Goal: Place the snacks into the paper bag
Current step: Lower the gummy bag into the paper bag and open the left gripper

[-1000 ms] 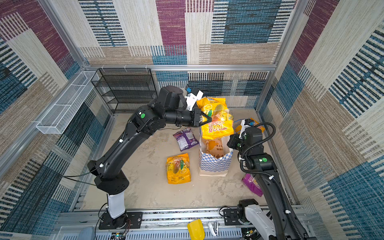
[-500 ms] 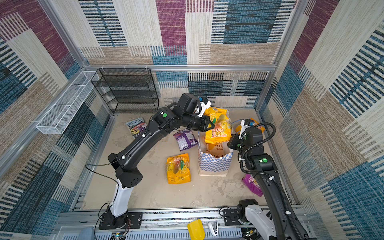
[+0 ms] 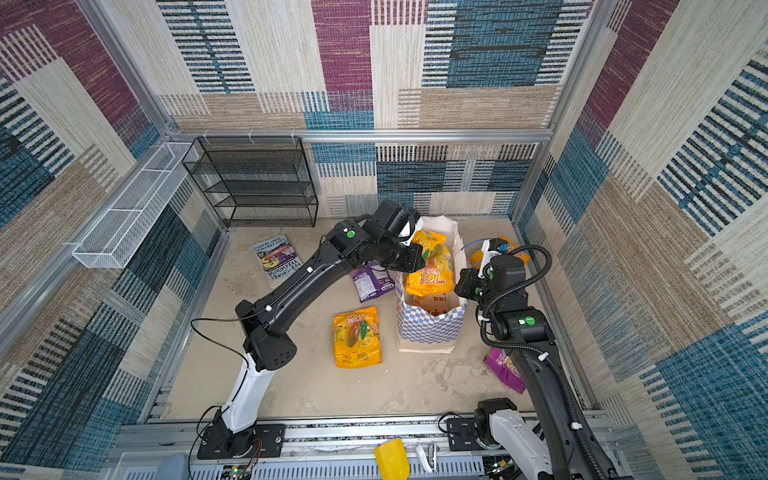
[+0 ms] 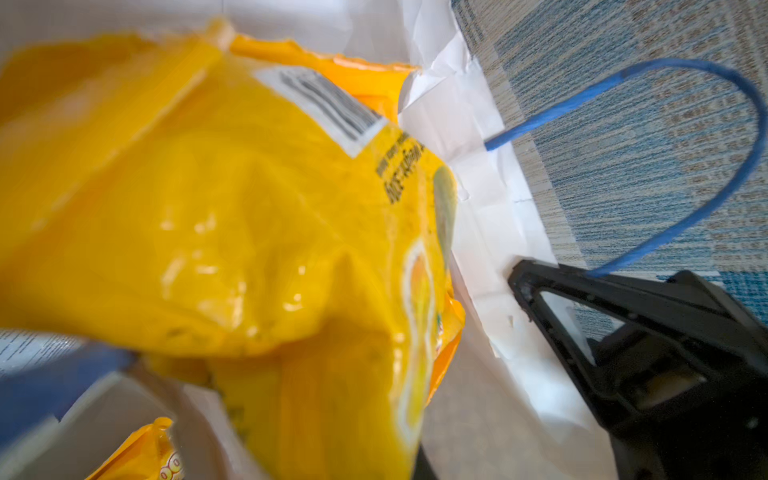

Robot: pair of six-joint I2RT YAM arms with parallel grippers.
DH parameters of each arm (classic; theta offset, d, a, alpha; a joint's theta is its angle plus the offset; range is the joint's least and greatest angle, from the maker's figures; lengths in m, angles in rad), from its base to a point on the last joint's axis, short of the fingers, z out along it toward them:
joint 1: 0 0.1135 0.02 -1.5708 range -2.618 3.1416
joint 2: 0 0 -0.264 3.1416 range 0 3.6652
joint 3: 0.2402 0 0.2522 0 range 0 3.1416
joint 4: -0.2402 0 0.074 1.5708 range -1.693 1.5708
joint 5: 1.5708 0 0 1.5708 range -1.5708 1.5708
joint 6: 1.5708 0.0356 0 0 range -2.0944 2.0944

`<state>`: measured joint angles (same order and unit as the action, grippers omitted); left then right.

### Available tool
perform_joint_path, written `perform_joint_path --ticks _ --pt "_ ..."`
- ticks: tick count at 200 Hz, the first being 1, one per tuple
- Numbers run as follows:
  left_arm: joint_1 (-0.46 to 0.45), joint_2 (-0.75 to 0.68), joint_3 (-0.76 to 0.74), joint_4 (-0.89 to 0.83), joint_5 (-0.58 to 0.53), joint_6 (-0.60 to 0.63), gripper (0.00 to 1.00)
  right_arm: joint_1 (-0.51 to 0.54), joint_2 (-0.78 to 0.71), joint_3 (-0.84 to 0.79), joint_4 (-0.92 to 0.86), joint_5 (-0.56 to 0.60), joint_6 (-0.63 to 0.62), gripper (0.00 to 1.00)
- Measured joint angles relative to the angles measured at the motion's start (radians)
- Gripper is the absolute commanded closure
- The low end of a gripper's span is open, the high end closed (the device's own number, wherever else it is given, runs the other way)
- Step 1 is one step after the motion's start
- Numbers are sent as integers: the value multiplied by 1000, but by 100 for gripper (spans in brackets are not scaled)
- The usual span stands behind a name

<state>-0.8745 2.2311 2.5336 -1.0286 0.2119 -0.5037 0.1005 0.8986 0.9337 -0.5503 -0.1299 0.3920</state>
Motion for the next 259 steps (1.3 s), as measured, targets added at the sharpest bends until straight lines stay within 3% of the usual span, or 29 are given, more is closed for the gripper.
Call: perform_joint_path --ticks 140,151,181,194,259 --pt "16 97 33 1 -3 -2 91 0 5 0 0 -8 0 100" --pt "20 106 42 1 -3 -2 87 0 4 0 0 -8 0 100" --pt "25 117 70 15 7 -18 57 0 2 0 0 -8 0 100" --pt "25 116 86 29 25 -21 48 0 2 0 0 -8 0 100" --pt "27 11 94 53 112 -44 38 0 3 1 0 -7 0 100"
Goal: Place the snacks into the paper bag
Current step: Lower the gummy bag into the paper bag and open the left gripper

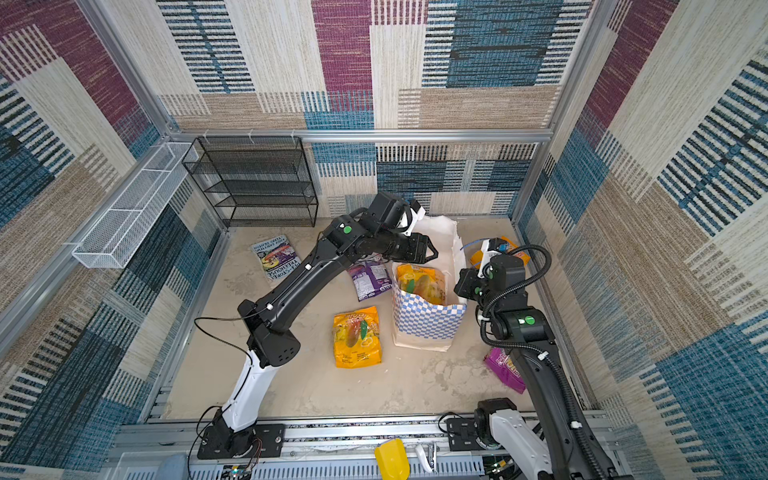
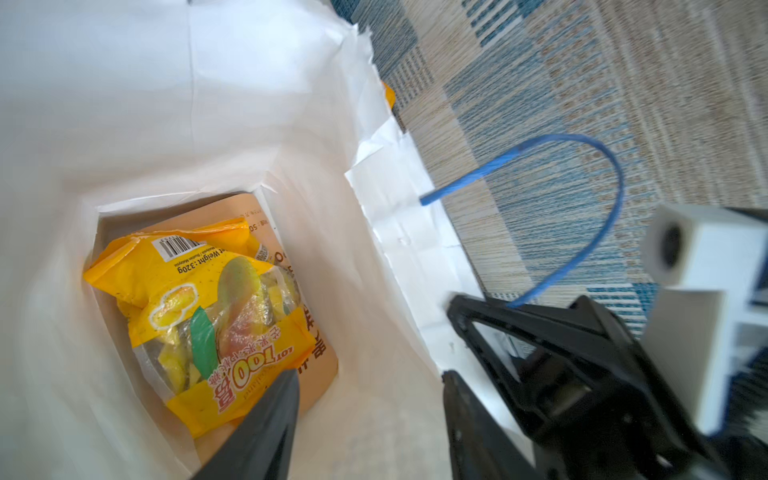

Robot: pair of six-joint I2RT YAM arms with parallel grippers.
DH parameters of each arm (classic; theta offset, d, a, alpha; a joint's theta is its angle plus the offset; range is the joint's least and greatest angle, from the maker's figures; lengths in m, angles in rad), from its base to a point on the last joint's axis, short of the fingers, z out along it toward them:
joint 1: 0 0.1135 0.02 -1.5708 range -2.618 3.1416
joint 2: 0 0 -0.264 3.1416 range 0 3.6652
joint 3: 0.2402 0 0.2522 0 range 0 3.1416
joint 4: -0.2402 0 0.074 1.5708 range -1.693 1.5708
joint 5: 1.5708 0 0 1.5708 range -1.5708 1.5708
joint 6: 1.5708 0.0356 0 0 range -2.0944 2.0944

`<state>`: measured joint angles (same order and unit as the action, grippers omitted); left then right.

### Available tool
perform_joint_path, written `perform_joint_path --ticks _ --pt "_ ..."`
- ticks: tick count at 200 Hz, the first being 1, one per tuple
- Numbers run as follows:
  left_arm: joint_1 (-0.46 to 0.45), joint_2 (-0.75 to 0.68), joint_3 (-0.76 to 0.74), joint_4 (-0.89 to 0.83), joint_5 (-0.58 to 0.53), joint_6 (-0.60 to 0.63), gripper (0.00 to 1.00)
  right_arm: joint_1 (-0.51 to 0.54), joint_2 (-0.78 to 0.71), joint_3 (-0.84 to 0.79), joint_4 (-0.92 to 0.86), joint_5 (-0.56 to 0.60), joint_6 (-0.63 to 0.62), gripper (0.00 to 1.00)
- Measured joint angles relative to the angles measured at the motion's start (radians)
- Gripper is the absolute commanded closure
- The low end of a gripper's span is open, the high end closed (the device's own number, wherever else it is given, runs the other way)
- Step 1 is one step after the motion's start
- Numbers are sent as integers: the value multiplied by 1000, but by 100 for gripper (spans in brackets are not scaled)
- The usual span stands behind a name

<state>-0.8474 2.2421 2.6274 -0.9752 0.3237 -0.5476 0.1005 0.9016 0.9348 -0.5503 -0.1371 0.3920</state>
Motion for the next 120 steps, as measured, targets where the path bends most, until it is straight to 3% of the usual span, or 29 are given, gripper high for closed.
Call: perform_joint_path --ticks 27,53,120 --pt "3 -77 0 9 66 -3 24 0 -3 0 0 0 0 100" --pt "3 -179 -10 27 110 -2 0 0 -4 1 0 1 0 100" --pt "23 -470 -214 70 141 29 1 0 0 16 -8 2 1 100"
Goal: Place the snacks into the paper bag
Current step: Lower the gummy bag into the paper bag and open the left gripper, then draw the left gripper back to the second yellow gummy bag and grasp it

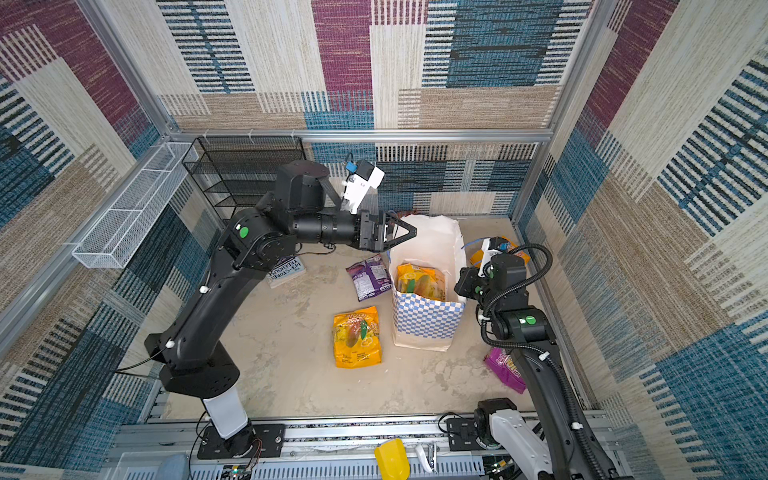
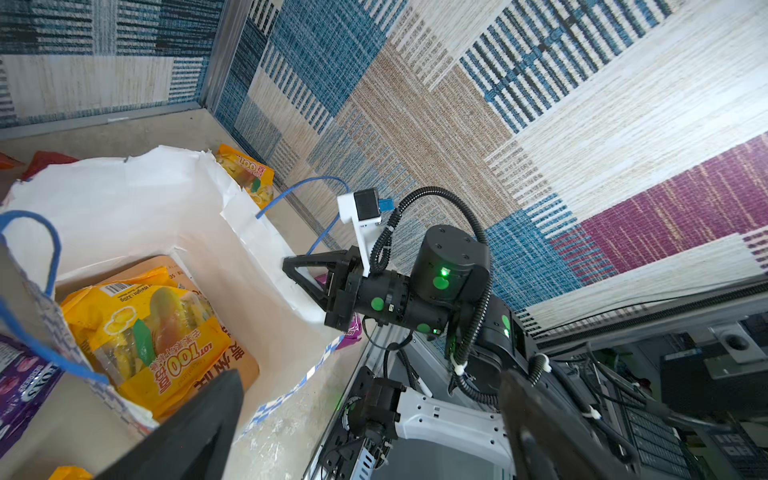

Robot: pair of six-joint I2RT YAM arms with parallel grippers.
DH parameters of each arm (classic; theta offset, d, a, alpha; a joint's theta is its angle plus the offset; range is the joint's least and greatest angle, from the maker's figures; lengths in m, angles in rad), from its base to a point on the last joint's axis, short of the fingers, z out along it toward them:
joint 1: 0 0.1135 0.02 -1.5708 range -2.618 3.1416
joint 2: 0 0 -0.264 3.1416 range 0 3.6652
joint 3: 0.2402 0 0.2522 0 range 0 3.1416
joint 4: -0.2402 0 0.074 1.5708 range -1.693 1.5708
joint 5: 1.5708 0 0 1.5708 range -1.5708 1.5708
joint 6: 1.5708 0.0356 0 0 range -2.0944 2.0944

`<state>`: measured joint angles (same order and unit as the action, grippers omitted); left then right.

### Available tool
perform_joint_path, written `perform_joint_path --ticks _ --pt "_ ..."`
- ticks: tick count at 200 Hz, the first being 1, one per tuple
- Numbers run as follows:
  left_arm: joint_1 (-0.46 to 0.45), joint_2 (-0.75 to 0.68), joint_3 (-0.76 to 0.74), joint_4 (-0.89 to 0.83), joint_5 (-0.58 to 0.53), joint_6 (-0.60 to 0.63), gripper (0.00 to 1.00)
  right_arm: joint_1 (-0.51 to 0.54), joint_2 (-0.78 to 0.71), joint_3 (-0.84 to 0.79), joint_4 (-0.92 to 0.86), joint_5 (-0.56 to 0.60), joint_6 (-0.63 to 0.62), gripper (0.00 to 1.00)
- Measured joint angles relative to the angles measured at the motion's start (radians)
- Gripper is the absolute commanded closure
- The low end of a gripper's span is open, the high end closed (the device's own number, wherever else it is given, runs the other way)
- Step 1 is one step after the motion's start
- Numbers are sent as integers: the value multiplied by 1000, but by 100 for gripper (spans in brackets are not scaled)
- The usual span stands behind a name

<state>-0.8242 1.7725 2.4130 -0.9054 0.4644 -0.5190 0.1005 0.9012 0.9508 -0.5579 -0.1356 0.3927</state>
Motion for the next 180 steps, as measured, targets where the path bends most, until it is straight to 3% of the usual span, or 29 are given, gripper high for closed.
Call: perform_joint_path --ticks 30,100,180 --pt "4 -159 -207 24 -66 24 1 0 2 5 -1 -2 0 100" --pt "27 -555 -895 54 -253 23 1 0 -6 2 -2 -2 0 100" --pt "38 -716 -1502 149 -299 -136 0 0 -17 -12 -6 -3 0 100"
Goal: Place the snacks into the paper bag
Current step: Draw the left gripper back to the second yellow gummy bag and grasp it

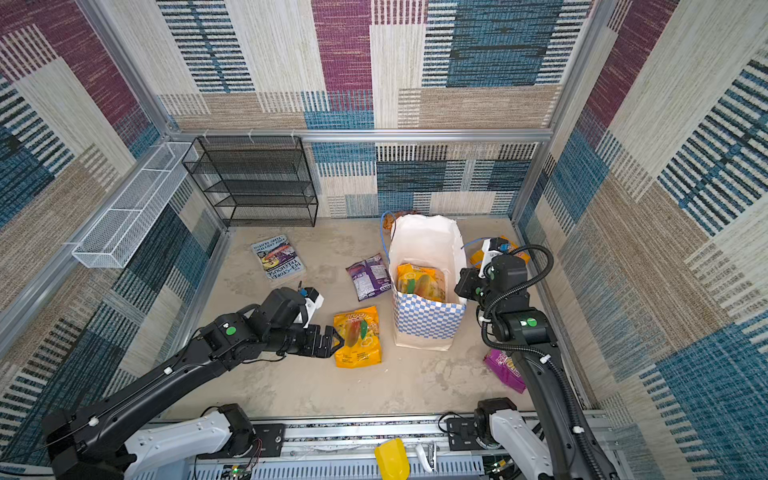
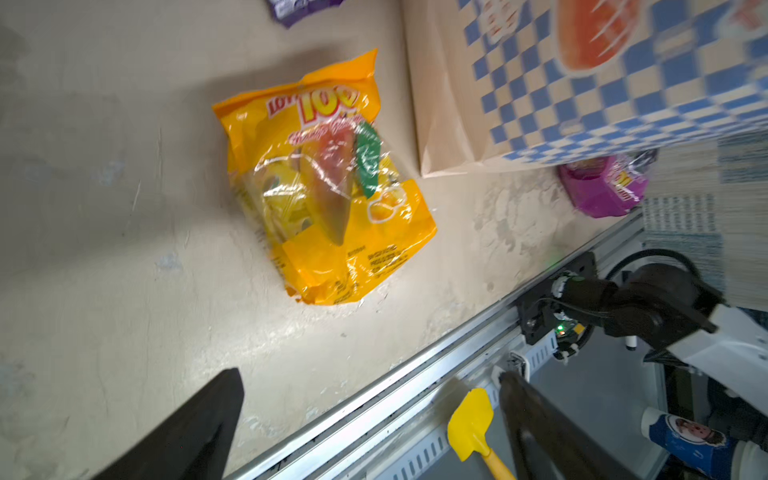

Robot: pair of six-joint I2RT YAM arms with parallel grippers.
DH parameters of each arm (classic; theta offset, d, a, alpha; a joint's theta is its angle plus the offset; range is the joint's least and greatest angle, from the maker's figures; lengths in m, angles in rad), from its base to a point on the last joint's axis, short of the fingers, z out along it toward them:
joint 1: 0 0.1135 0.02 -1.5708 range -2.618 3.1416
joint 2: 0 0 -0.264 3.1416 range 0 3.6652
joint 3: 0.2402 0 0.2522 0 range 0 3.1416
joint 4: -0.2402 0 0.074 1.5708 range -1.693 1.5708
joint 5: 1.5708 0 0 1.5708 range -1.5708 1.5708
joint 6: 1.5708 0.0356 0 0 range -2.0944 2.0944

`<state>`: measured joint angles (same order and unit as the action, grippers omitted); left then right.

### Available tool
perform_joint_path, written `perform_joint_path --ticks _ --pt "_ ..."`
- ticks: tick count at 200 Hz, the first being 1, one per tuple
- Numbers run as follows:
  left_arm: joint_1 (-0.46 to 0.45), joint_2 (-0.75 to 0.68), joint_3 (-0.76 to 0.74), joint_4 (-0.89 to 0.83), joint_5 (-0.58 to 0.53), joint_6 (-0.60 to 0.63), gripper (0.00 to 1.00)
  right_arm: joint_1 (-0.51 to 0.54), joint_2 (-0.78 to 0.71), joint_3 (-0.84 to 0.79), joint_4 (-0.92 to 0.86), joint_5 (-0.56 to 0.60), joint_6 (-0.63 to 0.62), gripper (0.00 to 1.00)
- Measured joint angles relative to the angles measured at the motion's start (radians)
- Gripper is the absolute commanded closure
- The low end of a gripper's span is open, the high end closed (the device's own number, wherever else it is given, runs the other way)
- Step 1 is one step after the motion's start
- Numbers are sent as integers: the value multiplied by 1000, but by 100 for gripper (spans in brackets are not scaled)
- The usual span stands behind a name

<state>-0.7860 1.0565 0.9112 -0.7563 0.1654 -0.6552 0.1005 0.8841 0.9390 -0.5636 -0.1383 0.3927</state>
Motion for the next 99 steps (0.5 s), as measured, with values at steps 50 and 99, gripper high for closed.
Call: perform_joint_path --ticks 50,99 --pt "0 153 -100 123 18 -89 11 0 0 -12 2 -10 0 100" --pt "12 302 -88 192 16 -163 35 0 0 -12 2 -17 0 100"
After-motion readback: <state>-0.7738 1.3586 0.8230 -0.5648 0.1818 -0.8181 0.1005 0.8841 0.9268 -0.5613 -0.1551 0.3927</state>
